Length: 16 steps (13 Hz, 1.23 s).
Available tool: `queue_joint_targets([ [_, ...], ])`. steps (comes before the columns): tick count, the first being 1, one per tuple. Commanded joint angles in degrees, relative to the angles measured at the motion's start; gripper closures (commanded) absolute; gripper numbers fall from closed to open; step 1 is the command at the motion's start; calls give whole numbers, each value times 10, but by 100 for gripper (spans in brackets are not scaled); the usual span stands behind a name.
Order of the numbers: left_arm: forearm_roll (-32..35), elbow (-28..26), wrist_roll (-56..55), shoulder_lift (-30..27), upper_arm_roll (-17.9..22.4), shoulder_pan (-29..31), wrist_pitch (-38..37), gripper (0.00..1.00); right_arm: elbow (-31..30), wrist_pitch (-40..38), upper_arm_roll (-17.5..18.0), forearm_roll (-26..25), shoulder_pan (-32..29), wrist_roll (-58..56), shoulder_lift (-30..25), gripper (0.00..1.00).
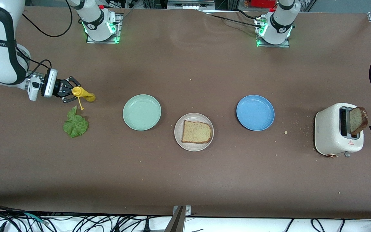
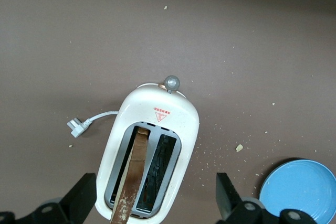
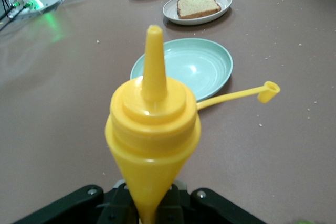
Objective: Make sandwich in beige plate with both arms
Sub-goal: 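Set the mustard bottle upright on the table and open the right gripper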
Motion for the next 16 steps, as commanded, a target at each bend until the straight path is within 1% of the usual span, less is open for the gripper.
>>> queue_joint_targets([
  [1, 13, -2, 9, -4, -4, 2, 5, 0, 10, -19, 4, 42, 2, -45, 35, 100],
  [2, 13, -2, 9, -4, -5, 2, 5, 0, 10, -24, 4, 53, 1, -55, 51, 100],
  [5, 13, -2, 9, -4, -5, 2, 5, 0, 10, -61, 4, 106, -1, -99, 99, 100],
  [7, 13, -2, 9, -4, -5, 1, 5, 0, 12, -70, 4, 117, 0, -100, 110, 100],
  [8, 13, -2, 9, -4, -5, 1, 5, 0, 13, -70, 4, 117, -1, -99, 111, 77],
  [9, 13, -2, 9, -4, -5, 2, 5, 0, 15, -70, 4, 118, 0, -99, 111, 69],
  [10, 13, -2, 9, -4, -5, 2, 6, 0, 15, -70, 4, 118, -1, -98, 112, 57],
  [12, 12, -2, 9, -3, -5, 2, 6, 0, 16, -69, 4, 118, 0, -92, 112, 51],
  [16, 12, -2, 9, -4, -5, 1, 6, 0, 28, -62, -4, 105, -7, -61, 112, 50],
])
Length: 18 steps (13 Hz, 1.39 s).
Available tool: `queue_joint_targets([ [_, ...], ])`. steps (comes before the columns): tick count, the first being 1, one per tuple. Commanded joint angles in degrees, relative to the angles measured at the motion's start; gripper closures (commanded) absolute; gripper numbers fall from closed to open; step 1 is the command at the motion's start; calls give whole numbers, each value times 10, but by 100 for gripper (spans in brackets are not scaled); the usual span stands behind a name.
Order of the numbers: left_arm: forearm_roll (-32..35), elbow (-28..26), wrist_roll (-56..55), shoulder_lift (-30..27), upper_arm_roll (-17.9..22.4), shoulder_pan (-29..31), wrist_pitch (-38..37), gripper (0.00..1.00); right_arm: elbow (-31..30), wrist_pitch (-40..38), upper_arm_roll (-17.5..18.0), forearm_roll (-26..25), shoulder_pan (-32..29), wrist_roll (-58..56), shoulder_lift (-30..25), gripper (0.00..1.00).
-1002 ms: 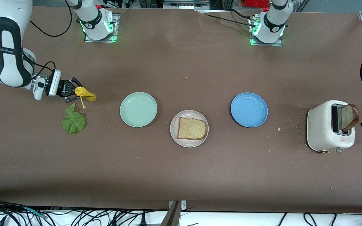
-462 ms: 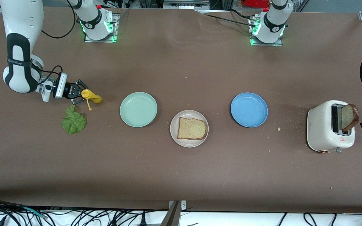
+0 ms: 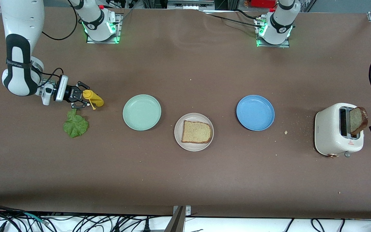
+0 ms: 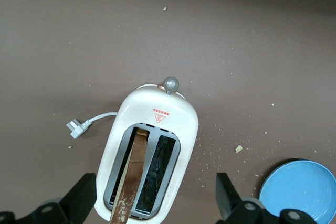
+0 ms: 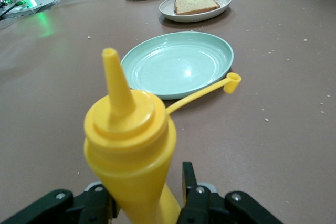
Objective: Make sandwich in beige plate with both arms
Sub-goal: 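Set the mustard bottle upright on the table and open the right gripper, then move the right gripper back toward the lettuce leaf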
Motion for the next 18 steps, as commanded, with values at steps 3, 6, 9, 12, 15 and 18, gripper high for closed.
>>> queue_joint_targets([
  [3, 12, -2, 8, -4, -4, 1, 4, 0, 43, -5, -42, -80, -10, 71, 5, 47],
  [6, 12, -2, 8, -4, -4, 0, 4, 0, 54, -5, -76, -131, -9, 119, 4, 46],
  [9, 12, -2, 9, -4, -4, 1, 4, 0, 77, -2, -95, -161, -6, 170, 5, 45],
  [12, 12, -2, 8, -4, -4, 1, 4, 0, 91, 9, -115, -189, 2, 221, 3, 42],
  [15, 12, -2, 9, -4, -4, 1, 4, 0, 139, 8, -159, -250, 36, 337, 3, 36],
  [18, 12, -2, 9, -3, -4, 1, 4, 0, 169, 9, -209, -308, 93, 500, 3, 36],
])
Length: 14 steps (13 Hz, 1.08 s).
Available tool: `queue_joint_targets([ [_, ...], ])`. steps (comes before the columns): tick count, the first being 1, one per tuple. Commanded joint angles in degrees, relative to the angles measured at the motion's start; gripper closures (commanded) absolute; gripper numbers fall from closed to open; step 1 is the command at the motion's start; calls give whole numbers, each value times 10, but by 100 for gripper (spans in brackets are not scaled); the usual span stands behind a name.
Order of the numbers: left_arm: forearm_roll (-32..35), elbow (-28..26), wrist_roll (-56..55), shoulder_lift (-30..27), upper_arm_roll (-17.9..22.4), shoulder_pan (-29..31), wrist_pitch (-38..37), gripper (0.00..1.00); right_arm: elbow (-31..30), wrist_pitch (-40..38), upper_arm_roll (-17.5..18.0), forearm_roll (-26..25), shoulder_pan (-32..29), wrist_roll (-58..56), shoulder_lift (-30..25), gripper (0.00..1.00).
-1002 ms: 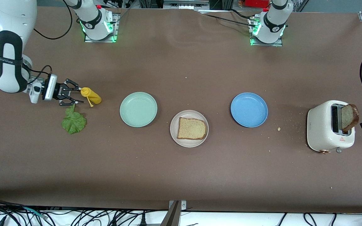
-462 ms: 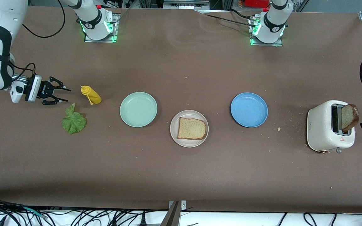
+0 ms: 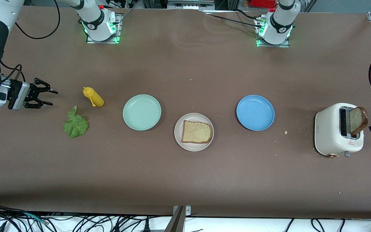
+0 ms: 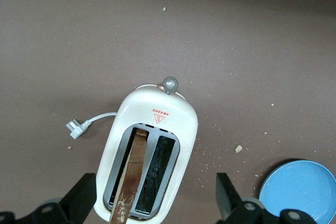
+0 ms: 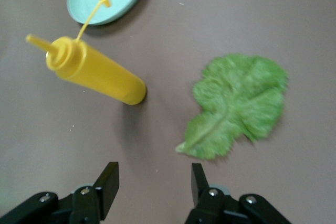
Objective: Make sandwich in beige plate with both arms
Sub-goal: 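Move the right gripper back toward the lettuce leaf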
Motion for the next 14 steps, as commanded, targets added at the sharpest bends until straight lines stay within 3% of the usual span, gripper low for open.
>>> queue_joint_targets([
  [1, 13, -2, 9, -3, -3, 1, 4, 0, 16, 0, -46, -50, 57, 151, 2, 36],
  [6, 14, -2, 9, 5, -3, 2, 6, 0, 16, 58, -49, -99, 93, 394, 4, 32],
  [10, 14, -2, 9, 3, -3, 2, 8, 0, 16, 97, -48, -138, 102, 478, 6, 31],
  [12, 15, -3, 5, 4, -3, 3, 8, 0, 19, 105, -48, -151, 106, 498, 9, 28],
  [14, 15, -6, 2, 4, -2, 3, 8, 0, 35, 103, -47, -153, 104, 544, 20, 16],
])
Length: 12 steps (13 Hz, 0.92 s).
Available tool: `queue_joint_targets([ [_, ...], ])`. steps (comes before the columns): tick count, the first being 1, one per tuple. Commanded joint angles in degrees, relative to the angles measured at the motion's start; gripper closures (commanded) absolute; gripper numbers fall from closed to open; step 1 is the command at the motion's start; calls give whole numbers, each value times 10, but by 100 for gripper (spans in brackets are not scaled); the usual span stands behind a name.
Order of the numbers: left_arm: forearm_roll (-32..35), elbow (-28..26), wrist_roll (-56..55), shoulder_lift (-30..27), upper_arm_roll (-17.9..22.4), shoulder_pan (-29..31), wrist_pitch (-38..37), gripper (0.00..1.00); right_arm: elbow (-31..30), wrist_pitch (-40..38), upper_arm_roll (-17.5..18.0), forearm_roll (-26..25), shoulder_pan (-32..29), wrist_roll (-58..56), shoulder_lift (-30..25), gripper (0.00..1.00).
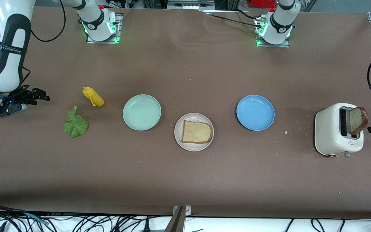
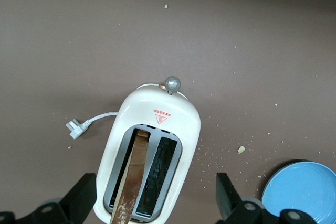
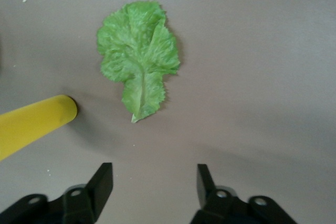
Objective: Make sandwich in beige plate with both arms
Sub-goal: 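Move the right gripper back toward the lettuce leaf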
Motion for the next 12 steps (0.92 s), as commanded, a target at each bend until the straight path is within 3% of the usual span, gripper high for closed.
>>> queue_joint_targets([
  [1, 15, -7, 2, -4, -2, 2, 5, 0, 17, -6, -8, -14, 6, 55, 18, 13],
  [7, 18, -10, 2, -4, -2, 1, 4, 0, 6, 2, -9, -13, 26, 95, 52, 14],
  [12, 19, -10, 2, -4, -2, 2, 2, 0, -78, 111, -7, -6, 67, 109, 53, 13],
])
